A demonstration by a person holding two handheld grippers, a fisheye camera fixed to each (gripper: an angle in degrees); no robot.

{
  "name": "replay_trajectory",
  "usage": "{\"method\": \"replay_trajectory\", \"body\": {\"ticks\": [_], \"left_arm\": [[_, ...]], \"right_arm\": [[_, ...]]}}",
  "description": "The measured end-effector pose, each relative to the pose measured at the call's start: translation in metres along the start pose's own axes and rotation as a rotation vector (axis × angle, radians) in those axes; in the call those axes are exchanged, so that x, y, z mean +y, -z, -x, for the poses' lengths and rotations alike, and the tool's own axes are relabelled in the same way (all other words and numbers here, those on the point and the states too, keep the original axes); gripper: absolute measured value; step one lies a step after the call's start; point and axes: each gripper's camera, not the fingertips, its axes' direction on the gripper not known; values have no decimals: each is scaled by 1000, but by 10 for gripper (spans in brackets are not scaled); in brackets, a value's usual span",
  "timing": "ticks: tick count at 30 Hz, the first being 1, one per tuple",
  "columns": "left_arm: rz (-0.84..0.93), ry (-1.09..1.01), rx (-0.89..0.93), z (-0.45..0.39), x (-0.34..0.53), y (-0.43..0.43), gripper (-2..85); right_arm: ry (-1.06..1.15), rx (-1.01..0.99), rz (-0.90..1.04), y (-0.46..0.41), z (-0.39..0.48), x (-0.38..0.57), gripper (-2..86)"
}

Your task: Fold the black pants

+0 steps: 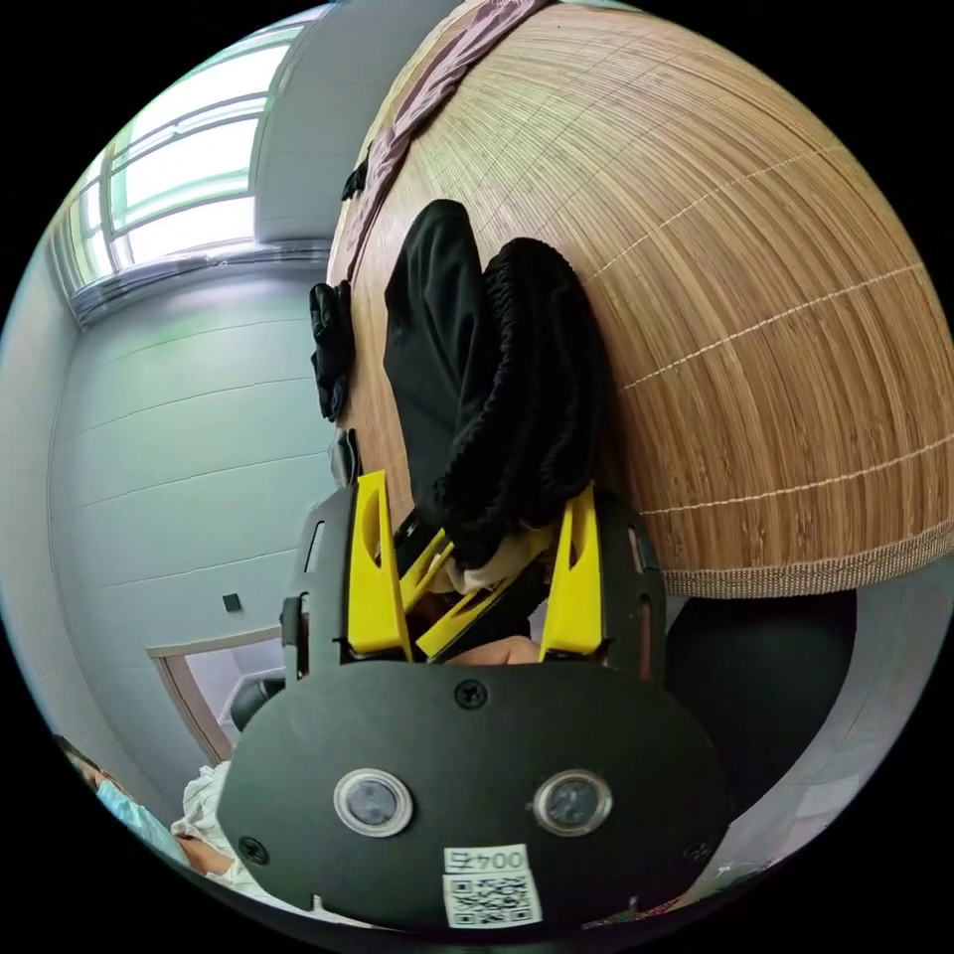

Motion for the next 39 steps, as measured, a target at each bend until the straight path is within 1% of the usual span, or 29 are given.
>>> {"method": "replay_trajectory", "body": {"ticks": [3, 6, 9, 11, 13, 14, 16, 17, 18, 19, 21, 24, 25, 30, 33, 36, 39], "left_arm": [[-27, 19, 34, 17, 13, -4, 87], [-61, -31, 107, 38, 35, -4, 99], [-132, -63, 124, 67, 77, 13, 114], [-159, 30, 170, 100, 113, 17, 116], [-158, 313, 363, 164, 176, -2, 114], [-159, 408, 428, 182, 195, -11, 112], [-211, 793, 724, 247, 277, -56, 104], [-237, 878, 806, 259, 296, -68, 104], [-276, 1024, 965, 279, 329, -94, 103], [-287, 1122, 1072, 293, 354, -119, 107], [-252, 1191, 1127, 306, 378, -147, 115], [-165, 1179, 1190, 316, 393, -178, 130], [-137, 1165, 1178, 319, 397, -185, 133], [-150, 1213, 1242, 336, 426, -210, 136], [-129, 1166, 1328, 341, 432, -226, 141], [-124, 1145, 1326, 347, 440, -237, 141], [-149, 1118, 1395, 348, 446, -253, 140]], "right_arm": [[36, 101, 1, -6, 8, -3, 167], [23, 118, -10, -5, 0, -7, 118], [-22, 21, -16, -1, -16, -11, 97], [-61, -50, -16, 1, -25, -12, 93], [-98, -106, -18, 1, -32, -13, 89], [-114, -129, -18, 0, -34, -14, 88], [-120, -135, -10, -1, -36, -16, 89], [-121, -135, -2, -2, -36, -18, 90], [-123, -137, 5, -2, -37, -20, 92], [-124, -139, 8, -3, -38, -21, 92], [-126, -146, 12, -4, -39, -24, 94], [-126, -153, 16, -6, -41, -27, 96], [-126, -153, 15, -6, -42, -27, 96], [-124, -161, 18, -11, -49, -30, 96], [-122, -170, 24, -14, -53, -32, 97], [-117, -177, 29, -17, -57, -34, 96], [-113, -183, 32, -20, -61, -35, 97]]}}
